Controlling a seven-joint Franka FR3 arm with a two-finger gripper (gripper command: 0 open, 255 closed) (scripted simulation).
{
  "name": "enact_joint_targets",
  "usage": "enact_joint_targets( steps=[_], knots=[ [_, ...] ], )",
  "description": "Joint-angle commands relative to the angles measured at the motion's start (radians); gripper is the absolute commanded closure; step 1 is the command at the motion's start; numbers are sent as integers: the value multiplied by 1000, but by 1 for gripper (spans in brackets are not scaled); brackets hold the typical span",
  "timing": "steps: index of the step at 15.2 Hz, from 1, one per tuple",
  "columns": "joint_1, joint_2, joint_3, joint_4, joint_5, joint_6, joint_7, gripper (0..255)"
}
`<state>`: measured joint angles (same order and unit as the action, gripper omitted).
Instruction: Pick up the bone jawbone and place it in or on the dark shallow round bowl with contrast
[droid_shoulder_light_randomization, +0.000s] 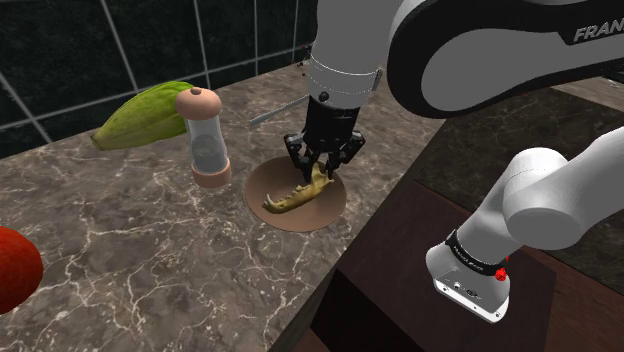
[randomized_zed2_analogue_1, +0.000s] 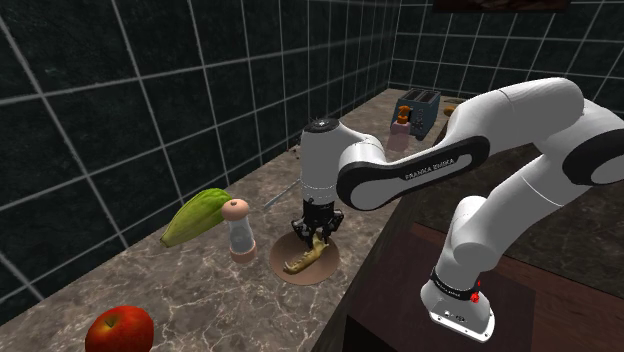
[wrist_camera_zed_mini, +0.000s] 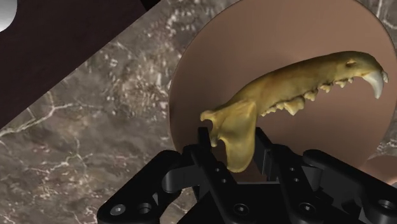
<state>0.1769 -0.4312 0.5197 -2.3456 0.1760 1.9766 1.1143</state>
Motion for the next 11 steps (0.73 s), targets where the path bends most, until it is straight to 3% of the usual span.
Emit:
enact_joint_targets(
  steps=[1, 5, 6, 11],
  knots=[
    [-1, 1, 0, -3, 0, 4, -1, 255],
    [-1, 1, 0, -3, 0, 4, -1, 255],
    [-1, 1, 0, -3, 0, 4, -1, 0],
    [-1, 1, 0, -3, 0, 4, -1, 0]
  ],
)
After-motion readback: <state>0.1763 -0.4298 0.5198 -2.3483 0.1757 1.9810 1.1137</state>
